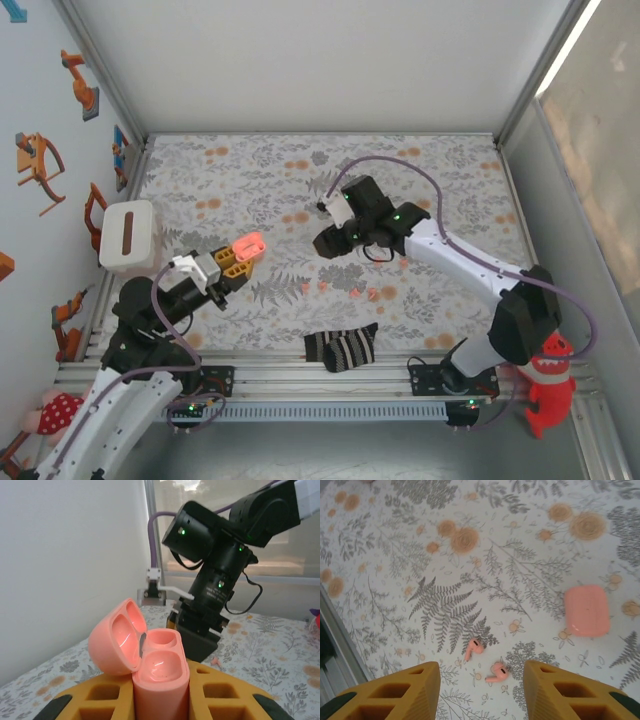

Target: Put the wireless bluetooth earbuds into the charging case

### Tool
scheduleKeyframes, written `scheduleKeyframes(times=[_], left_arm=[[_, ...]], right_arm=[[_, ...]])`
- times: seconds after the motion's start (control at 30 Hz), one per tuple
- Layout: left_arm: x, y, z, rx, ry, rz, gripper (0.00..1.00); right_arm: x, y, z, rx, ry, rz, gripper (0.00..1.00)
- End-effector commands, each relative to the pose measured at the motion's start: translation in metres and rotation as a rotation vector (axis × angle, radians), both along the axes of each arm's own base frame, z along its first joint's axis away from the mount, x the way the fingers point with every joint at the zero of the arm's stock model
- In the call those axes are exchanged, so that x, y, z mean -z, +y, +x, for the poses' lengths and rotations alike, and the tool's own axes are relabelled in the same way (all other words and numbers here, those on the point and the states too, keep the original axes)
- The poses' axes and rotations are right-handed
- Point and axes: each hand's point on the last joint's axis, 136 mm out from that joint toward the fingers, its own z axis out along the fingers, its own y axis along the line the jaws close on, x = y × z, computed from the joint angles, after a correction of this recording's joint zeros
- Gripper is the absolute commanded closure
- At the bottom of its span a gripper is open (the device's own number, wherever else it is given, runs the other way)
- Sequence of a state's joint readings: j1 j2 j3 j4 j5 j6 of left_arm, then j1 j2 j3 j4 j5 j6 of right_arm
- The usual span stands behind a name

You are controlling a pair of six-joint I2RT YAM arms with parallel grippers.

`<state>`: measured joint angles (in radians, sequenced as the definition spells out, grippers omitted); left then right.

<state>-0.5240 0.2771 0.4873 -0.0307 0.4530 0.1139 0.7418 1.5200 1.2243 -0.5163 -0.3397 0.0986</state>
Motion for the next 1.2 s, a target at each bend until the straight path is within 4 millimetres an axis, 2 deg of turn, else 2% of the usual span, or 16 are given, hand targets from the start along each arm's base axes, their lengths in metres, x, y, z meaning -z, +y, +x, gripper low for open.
scheduleKeyframes(times=[0.0,0.17,0.37,0.53,0.67,0.77,0.93,1.17], left_arm=[[0.005,0.005,-0.004,-0.015,0.024,0.041,1.00],[0.003,0.009,-0.012,-0.011,0.013,0.041,1.00],[0.006,0.009,-0.020,0.013,-0.001,0.075,1.00],[0.011,0.008,-0.025,0.034,0.005,0.114,1.00],[0.011,0.008,-0.025,0.035,-0.001,0.117,1.00],[0.011,0.007,-0.023,0.032,-0.004,0.113,1.00],[0.013,0.006,-0.021,0.033,0.002,0.121,1.00],[0.013,0.006,-0.021,0.033,0.002,0.119,1.00]], right_arm=[[0.009,0.022,-0.011,-0.199,-0.048,0.057,0.53],[0.026,0.041,-0.032,-0.497,-0.132,0.069,0.54],[0.043,0.046,-0.036,-0.683,-0.217,0.036,0.53],[0.056,0.041,-0.039,-0.774,-0.271,-0.014,0.52],[0.083,0.033,-0.045,-0.844,-0.281,-0.090,0.52],[0.099,0.035,-0.048,-0.886,-0.303,-0.137,0.52],[0.106,0.042,-0.043,-0.924,-0.310,-0.160,0.52],[0.129,0.043,-0.040,-0.968,-0.275,-0.233,0.52]])
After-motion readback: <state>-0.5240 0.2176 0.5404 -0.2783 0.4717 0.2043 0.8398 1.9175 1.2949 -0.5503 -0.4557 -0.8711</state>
